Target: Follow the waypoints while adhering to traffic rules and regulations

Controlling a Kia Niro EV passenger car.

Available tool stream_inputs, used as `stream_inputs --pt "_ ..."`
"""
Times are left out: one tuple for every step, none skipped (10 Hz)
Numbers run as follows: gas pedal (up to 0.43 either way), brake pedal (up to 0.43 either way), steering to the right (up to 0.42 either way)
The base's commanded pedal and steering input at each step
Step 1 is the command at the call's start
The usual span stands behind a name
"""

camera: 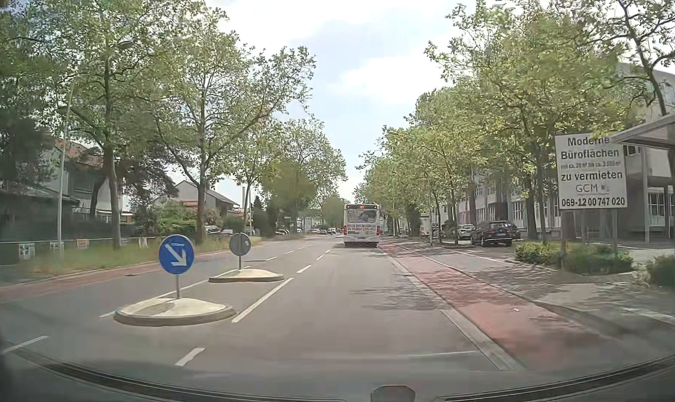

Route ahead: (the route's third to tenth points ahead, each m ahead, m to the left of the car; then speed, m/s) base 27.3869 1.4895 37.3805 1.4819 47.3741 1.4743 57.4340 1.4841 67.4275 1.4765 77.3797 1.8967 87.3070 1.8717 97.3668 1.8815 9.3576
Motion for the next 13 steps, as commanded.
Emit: stream_inputs --pt "0.079 0.018 -0.004" --pt "0.079 0.018 -0.003" --pt "0.087 0.018 -0.003" --pt "0.087 0.018 -0.003" --pt "0.087 0.018 -0.002" --pt "0.087 0.018 -0.002" --pt "0.087 0.018 -0.002" --pt "0.087 0.018 -0.002" --pt "0.087 0.018 -0.002" --pt "0.087 0.018 -0.002" --pt "0.087 0.018 -0.002" --pt "0.087 0.018 -0.002" --pt "0.087 0.018 -0.002"
